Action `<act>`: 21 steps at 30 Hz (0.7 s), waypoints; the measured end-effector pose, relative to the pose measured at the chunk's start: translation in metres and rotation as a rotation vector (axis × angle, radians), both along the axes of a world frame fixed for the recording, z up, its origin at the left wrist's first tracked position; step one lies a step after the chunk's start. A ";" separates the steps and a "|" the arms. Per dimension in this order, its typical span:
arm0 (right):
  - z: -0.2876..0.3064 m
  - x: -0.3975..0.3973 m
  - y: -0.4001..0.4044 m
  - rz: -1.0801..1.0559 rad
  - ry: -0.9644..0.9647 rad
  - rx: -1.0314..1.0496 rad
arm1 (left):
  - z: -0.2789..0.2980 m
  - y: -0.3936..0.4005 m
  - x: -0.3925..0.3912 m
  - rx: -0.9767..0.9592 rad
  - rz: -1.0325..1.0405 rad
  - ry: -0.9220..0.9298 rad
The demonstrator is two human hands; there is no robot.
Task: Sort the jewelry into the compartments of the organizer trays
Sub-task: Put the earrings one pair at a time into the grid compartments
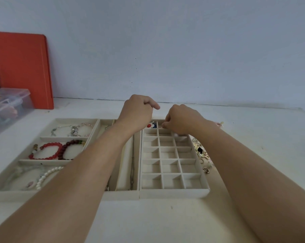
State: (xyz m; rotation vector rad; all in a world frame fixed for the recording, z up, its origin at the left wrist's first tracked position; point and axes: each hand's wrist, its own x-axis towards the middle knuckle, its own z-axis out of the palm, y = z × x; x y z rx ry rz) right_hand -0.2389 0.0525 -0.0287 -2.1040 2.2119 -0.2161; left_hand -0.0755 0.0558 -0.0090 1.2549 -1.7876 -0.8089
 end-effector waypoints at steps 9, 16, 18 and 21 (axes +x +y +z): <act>0.000 -0.002 0.000 -0.042 -0.087 0.006 | -0.004 -0.004 0.000 0.045 0.017 -0.062; 0.005 -0.006 0.001 -0.012 -0.250 -0.013 | -0.001 0.001 0.002 0.031 0.032 -0.084; 0.017 -0.010 0.006 0.027 -0.437 -0.038 | -0.004 0.000 0.004 0.038 0.039 -0.126; 0.032 -0.014 0.014 0.086 -0.712 0.002 | -0.009 -0.001 0.006 0.036 -0.017 -0.182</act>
